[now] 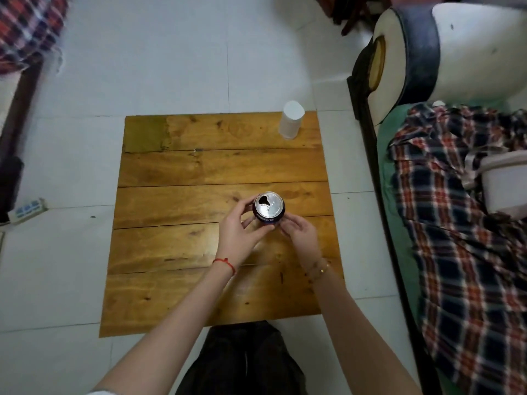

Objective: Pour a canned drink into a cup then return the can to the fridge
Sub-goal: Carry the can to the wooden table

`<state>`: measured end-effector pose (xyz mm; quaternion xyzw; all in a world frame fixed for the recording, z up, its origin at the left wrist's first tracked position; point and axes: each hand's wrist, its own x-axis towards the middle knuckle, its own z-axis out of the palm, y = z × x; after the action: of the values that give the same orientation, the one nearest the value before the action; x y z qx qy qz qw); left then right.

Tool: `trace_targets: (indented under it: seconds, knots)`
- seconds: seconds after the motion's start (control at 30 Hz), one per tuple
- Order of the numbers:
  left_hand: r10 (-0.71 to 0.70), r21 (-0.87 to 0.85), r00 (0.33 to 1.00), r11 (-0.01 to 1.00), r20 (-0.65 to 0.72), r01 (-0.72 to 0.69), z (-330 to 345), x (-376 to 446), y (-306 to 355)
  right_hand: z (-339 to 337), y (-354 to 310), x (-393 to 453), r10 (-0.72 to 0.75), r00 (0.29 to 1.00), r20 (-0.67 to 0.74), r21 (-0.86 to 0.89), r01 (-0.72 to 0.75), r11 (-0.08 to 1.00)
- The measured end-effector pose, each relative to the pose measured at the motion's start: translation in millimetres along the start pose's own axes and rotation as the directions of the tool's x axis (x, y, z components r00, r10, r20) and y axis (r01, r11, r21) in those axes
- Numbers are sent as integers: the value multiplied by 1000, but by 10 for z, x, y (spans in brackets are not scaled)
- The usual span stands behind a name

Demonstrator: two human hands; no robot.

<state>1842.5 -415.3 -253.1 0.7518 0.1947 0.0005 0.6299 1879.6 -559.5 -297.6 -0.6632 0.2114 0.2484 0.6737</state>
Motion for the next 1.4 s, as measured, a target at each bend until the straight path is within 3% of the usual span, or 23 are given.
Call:
trace_targets:
  seconds: [0.17, 0.4, 0.63, 0.93, 1.07, 1.23, 1.4]
  knots:
    - [-39, 21, 999, 999, -25, 40, 178, 192, -599, -23, 404, 439, -68, 997, -20, -191, 63, 980]
    - [-50, 96, 997, 994, -54, 55, 348, 252, -1265, -26, 948, 744, -51, 998, -38, -336, 36, 941]
    - [-82, 79, 995, 993, -64, 87, 418, 254, -1556, 15, 1233, 791, -70, 995, -73, -365, 38, 930]
    - [-54, 187, 998, 981, -22, 57, 438, 185, -1672, -9, 1298, 692, -66, 997, -33, -395, 47, 918]
    - [-94, 337, 994, 939, 48, 72, 282, 98, -1588, -127, 1122, 504, -54, 998, -20, -568, 33, 823]
    - [-96, 532, 989, 847, 112, 22, -132, -155, -1380, -278, 798, 131, -142, 986, 84, -756, 156, 635]
    - [1, 627, 984, 771, 180, -115, -500, -505, -957, -295, 497, -333, -216, 959, 184, -824, 271, 497]
